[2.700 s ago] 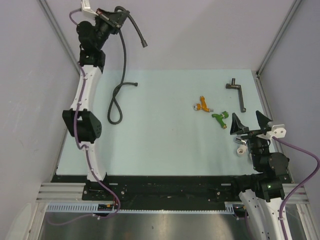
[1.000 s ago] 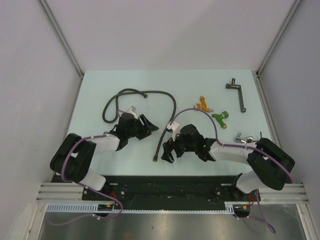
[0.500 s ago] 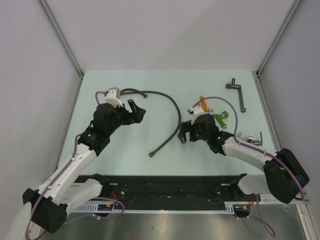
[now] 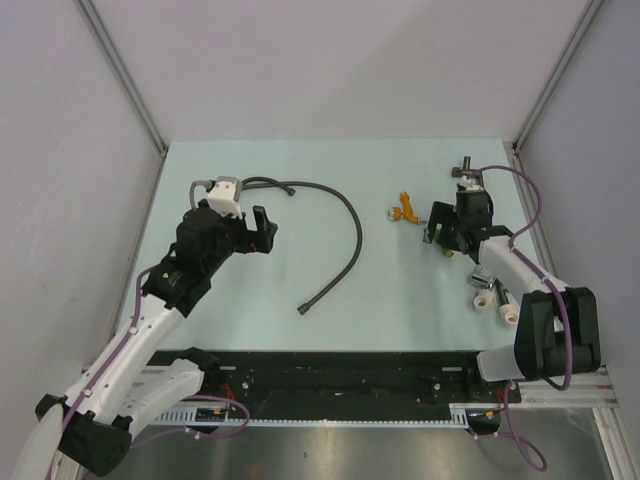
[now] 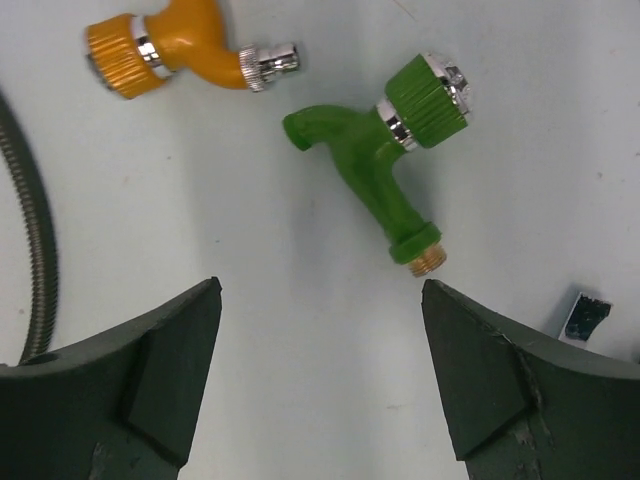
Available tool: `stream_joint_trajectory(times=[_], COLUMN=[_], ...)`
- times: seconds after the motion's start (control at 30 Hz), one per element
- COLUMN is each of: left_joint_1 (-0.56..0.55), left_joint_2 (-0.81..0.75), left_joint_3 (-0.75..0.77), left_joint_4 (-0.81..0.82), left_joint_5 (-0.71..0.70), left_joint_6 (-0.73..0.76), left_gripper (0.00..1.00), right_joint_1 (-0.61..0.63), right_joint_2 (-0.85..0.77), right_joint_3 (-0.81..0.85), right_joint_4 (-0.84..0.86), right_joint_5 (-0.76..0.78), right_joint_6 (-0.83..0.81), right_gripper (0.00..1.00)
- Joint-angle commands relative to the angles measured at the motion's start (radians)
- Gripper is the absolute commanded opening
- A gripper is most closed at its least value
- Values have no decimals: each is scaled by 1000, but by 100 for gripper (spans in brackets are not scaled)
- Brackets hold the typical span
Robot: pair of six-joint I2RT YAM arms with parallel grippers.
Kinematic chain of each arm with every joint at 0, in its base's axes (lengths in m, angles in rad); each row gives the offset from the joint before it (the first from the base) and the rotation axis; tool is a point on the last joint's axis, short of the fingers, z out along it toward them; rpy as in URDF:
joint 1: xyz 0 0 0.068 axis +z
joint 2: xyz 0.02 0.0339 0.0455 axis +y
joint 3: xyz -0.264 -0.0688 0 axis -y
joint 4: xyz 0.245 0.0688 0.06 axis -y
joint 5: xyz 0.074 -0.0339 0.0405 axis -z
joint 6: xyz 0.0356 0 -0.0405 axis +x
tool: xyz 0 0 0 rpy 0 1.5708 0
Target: Install the water faucets
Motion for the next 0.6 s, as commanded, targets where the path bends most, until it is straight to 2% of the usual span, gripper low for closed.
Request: stream_joint_trajectory(times=[0.0,0.3,0.4,0.57], left_joint_1=[-2,-2,-2,-2], left_joint_2=[-62,-191,-222,-233], left_joint_3=[-28,-73,-88,-94], left_joint_4=[-23,-3,8,14], left_joint_5=[-98,-176,-184,-170], left_joint_6=[89,98,97,94], left_gripper=[100,100,100,100], right_joint_1=[-45,-94,-91,-77], right_joint_2=[104,258,299,348], right_joint_3=[89,161,178,192], right_joint_4=[-66,-83,-95,-112], right_joint_5=[1,-8,-66,-66], right_joint_6=[-19,-82,-99,-117], right_gripper=[85,78,74,69])
